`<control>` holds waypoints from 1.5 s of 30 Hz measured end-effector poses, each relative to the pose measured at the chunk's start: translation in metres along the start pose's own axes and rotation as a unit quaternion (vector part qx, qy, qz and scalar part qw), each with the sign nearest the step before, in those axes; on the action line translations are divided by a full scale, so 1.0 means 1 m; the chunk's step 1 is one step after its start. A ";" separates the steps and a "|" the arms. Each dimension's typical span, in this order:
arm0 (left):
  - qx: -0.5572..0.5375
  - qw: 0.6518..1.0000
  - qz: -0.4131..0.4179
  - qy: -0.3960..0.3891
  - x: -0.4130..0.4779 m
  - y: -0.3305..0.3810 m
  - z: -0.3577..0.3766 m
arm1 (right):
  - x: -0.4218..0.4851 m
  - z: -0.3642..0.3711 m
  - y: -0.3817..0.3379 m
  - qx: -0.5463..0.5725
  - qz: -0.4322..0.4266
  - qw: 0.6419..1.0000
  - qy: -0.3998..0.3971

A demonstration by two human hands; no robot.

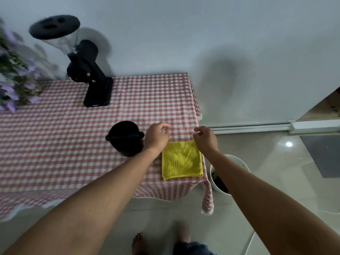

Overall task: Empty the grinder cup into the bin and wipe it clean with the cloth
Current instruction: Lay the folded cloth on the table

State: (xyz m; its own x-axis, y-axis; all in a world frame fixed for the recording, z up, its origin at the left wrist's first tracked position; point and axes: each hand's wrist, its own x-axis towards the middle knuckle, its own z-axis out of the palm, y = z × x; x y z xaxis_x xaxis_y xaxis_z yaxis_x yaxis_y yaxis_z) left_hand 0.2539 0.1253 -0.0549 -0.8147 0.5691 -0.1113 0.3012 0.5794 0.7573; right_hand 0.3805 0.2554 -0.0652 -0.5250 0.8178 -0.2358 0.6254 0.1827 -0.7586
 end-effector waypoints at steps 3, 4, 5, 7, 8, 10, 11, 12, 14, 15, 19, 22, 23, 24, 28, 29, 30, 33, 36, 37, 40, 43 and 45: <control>-0.026 0.999 0.019 0.030 0.001 0.019 -0.027 | 0.000 0.001 -0.028 0.027 -0.043 0.999 -0.012; -0.026 0.998 0.024 0.047 0.001 0.023 -0.038 | -0.001 0.003 -0.037 0.035 -0.055 0.998 -0.017; -0.023 0.997 0.026 0.064 0.002 0.024 -0.050 | -0.001 0.005 -0.047 0.042 -0.070 0.996 -0.022; -0.013 0.995 0.018 0.095 0.004 0.019 -0.072 | -0.002 0.014 -0.066 0.046 -0.091 0.994 -0.039; -0.004 0.994 0.011 0.111 0.004 0.014 -0.083 | -0.004 0.020 -0.074 0.046 -0.093 0.993 -0.054; 0.015 0.990 -0.012 0.139 0.007 -0.003 -0.105 | -0.006 0.037 -0.090 0.053 -0.091 0.990 -0.091; 0.024 0.989 -0.029 0.145 0.009 -0.013 -0.114 | -0.007 0.045 -0.095 0.056 -0.089 0.988 -0.111; 0.034 0.987 -0.053 0.147 0.011 -0.025 -0.123 | -0.009 0.054 -0.100 0.056 -0.083 0.986 -0.134; 0.048 0.983 -0.125 0.128 0.013 -0.047 -0.137 | -0.014 0.072 -0.107 0.057 -0.071 0.980 -0.178; 0.031 0.980 -0.164 0.107 0.014 -0.059 -0.142 | -0.017 0.079 -0.110 0.060 -0.062 0.977 -0.197; -0.142 0.959 -0.243 0.027 0.014 -0.091 -0.148 | -0.025 0.100 -0.115 0.061 -0.022 0.967 -0.245; -0.224 0.941 -0.253 0.004 0.016 -0.108 -0.152 | -0.027 0.114 -0.118 0.079 -0.010 0.965 -0.251; -0.232 0.939 -0.255 0.002 0.018 -0.112 -0.155 | -0.027 0.117 -0.121 0.084 -0.006 0.966 -0.246; -0.233 0.938 -0.256 -0.001 0.021 -0.117 -0.157 | -0.026 0.120 -0.122 0.088 -0.002 0.968 -0.235; -0.257 0.933 -0.251 -0.023 0.035 -0.127 -0.171 | -0.015 0.130 -0.137 0.091 0.001 0.975 -0.204; -0.261 0.933 -0.247 -0.025 0.041 -0.129 -0.177 | -0.011 0.134 -0.142 0.090 0.001 0.976 -0.200; -0.264 0.933 -0.243 -0.026 0.047 -0.131 -0.183 | -0.009 0.138 -0.150 0.091 0.002 0.976 -0.198; -0.268 0.934 -0.234 -0.016 0.070 -0.139 -0.206 | -0.004 0.155 -0.176 0.105 -0.003 0.976 -0.193; -0.263 0.937 -0.228 -0.004 0.092 -0.149 -0.233 | 0.002 0.176 -0.205 0.118 -0.009 0.974 -0.191; -0.265 0.937 -0.228 -0.001 0.100 -0.153 -0.242 | 0.005 0.185 -0.214 0.122 -0.010 0.974 -0.192; -0.267 0.937 -0.225 0.004 0.121 -0.168 -0.267 | 0.013 0.212 -0.236 0.127 -0.006 0.974 -0.187; -0.258 0.939 -0.229 0.007 0.140 -0.183 -0.285 | 0.020 0.236 -0.253 0.127 -0.001 0.976 -0.179; -0.250 0.940 -0.233 0.010 0.152 -0.192 -0.296 | 0.024 0.251 -0.263 0.121 0.004 0.978 -0.171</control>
State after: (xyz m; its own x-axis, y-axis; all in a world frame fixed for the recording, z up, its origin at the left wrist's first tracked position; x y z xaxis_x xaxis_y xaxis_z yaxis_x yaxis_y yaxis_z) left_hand -0.0738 -0.0720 -0.0266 -0.8107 0.3083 -0.4977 -0.3573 0.4130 0.8377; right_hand 0.0585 0.0900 -0.0237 -0.7093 0.5804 -0.4000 0.4966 0.0087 -0.8679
